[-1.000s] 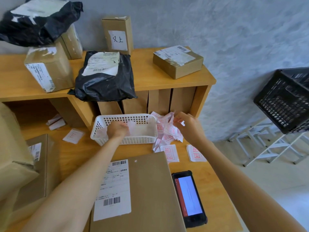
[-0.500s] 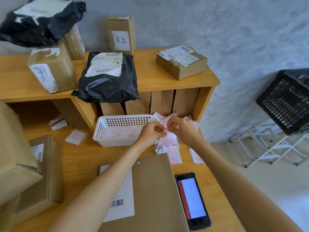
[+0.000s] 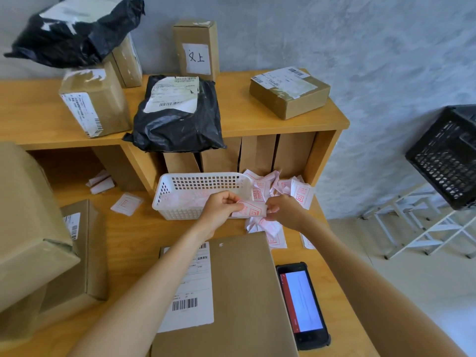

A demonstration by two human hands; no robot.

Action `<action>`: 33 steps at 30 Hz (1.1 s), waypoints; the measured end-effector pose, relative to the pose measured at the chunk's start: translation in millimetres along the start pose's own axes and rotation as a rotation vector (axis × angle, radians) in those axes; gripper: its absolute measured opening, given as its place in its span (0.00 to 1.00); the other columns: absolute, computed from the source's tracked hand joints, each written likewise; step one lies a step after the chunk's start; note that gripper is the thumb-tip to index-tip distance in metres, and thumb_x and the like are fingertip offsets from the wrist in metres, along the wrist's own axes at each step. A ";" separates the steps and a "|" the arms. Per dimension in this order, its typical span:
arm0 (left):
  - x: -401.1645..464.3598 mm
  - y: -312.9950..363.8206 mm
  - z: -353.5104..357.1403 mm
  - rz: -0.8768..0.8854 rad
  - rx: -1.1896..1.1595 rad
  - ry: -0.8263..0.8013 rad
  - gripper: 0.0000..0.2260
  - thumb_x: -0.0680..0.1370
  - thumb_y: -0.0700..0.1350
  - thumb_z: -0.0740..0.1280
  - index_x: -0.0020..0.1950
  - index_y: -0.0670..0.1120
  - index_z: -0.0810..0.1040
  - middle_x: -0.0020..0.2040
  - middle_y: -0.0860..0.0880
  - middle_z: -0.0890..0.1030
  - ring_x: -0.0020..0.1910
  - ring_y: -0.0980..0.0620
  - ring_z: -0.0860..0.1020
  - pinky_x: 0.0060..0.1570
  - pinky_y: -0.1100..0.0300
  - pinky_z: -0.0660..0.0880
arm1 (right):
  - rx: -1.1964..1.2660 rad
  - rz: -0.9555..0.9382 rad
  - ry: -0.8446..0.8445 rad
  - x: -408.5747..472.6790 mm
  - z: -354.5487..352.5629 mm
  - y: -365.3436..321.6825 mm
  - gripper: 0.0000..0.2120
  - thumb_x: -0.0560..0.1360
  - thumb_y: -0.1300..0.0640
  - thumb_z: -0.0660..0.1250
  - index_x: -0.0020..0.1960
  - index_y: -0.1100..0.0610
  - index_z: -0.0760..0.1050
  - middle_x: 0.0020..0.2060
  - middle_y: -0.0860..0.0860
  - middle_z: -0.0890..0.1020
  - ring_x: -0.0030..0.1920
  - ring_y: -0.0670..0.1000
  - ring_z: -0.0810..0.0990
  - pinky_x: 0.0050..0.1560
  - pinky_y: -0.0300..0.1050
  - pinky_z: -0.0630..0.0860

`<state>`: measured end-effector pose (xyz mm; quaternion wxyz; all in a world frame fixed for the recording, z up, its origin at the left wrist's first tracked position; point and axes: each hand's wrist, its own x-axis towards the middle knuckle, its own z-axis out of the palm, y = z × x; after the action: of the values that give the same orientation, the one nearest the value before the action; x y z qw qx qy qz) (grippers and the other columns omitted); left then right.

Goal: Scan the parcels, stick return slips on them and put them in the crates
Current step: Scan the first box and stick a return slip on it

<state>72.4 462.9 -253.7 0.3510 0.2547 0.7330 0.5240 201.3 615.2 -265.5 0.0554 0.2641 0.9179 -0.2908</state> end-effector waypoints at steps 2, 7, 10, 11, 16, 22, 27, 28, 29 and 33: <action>-2.4 -2.2 -4.1 -0.004 -0.016 0.031 0.04 0.75 0.35 0.70 0.45 0.43 0.78 0.43 0.48 0.81 0.41 0.56 0.78 0.37 0.70 0.72 | 0.008 0.028 0.025 1.3 1.8 4.9 0.12 0.76 0.59 0.69 0.59 0.61 0.78 0.56 0.55 0.82 0.54 0.54 0.80 0.54 0.42 0.74; -11.0 -6.1 -11.1 -0.042 -0.067 0.063 0.04 0.75 0.35 0.70 0.45 0.43 0.78 0.46 0.47 0.82 0.47 0.54 0.80 0.41 0.67 0.75 | -0.016 0.069 0.110 6.9 6.6 20.1 0.09 0.77 0.63 0.67 0.57 0.61 0.80 0.54 0.57 0.82 0.53 0.55 0.79 0.49 0.39 0.72; -18.9 -8.8 -11.3 -0.072 -0.084 0.067 0.04 0.75 0.34 0.69 0.47 0.41 0.78 0.45 0.48 0.83 0.46 0.54 0.81 0.39 0.67 0.76 | -0.046 0.103 0.108 13.3 17.0 28.1 0.10 0.76 0.65 0.68 0.56 0.58 0.80 0.55 0.57 0.79 0.50 0.56 0.79 0.43 0.39 0.74; -21.6 -9.9 -11.2 -0.079 -0.078 0.070 0.04 0.75 0.34 0.69 0.48 0.40 0.78 0.45 0.48 0.83 0.45 0.54 0.81 0.38 0.68 0.76 | -0.056 0.110 0.110 14.7 21.0 30.2 0.11 0.75 0.65 0.68 0.56 0.57 0.80 0.56 0.56 0.78 0.50 0.56 0.79 0.43 0.39 0.76; -33.1 -13.4 -10.9 -0.098 -0.102 0.080 0.05 0.75 0.33 0.70 0.50 0.38 0.77 0.45 0.49 0.83 0.44 0.55 0.81 0.38 0.68 0.78 | -0.082 0.134 0.132 16.2 36.4 37.8 0.18 0.71 0.58 0.74 0.60 0.50 0.78 0.62 0.53 0.76 0.61 0.59 0.75 0.60 0.54 0.76; -42.1 -16.7 -9.4 -0.119 -0.157 0.079 0.05 0.75 0.33 0.70 0.44 0.41 0.76 0.45 0.47 0.83 0.45 0.53 0.82 0.41 0.63 0.80 | 0.132 0.118 0.188 -6.7 21.9 5.9 0.13 0.78 0.53 0.66 0.60 0.56 0.79 0.58 0.54 0.80 0.56 0.54 0.79 0.59 0.50 0.76; -52.0 -19.4 -7.7 -0.114 -0.176 0.116 0.06 0.76 0.36 0.69 0.41 0.42 0.74 0.45 0.46 0.84 0.44 0.51 0.83 0.41 0.63 0.79 | 0.574 0.245 -0.029 -44.3 2.6 -45.5 0.19 0.78 0.41 0.61 0.52 0.57 0.76 0.42 0.52 0.84 0.39 0.49 0.82 0.39 0.41 0.79; -54.2 -20.3 -7.8 -0.111 -0.182 0.128 0.07 0.76 0.37 0.69 0.40 0.42 0.74 0.44 0.45 0.84 0.44 0.50 0.83 0.41 0.62 0.79 | 0.560 0.262 -0.074 -48.8 3.1 -48.8 0.17 0.77 0.42 0.64 0.50 0.56 0.76 0.41 0.52 0.84 0.38 0.49 0.82 0.38 0.40 0.78; -56.9 -21.6 -8.2 -0.110 -0.198 0.135 0.07 0.77 0.37 0.69 0.40 0.42 0.74 0.44 0.44 0.84 0.43 0.49 0.82 0.41 0.61 0.79 | 0.564 0.286 -0.106 -53.2 4.3 -51.0 0.14 0.76 0.45 0.68 0.50 0.56 0.75 0.41 0.53 0.84 0.37 0.48 0.81 0.37 0.40 0.78; -70.7 -25.3 -8.5 -0.130 -0.260 0.135 0.07 0.77 0.38 0.69 0.40 0.42 0.75 0.43 0.44 0.84 0.43 0.50 0.83 0.39 0.63 0.79 | 0.777 0.360 -0.121 -65.0 13.8 -53.1 0.15 0.72 0.59 0.74 0.53 0.58 0.71 0.39 0.54 0.83 0.35 0.49 0.81 0.36 0.41 0.79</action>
<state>109.7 397.4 -258.5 0.3642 0.1232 0.6958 0.6067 228.7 541.2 -233.5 0.0553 0.4039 0.6745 -0.6155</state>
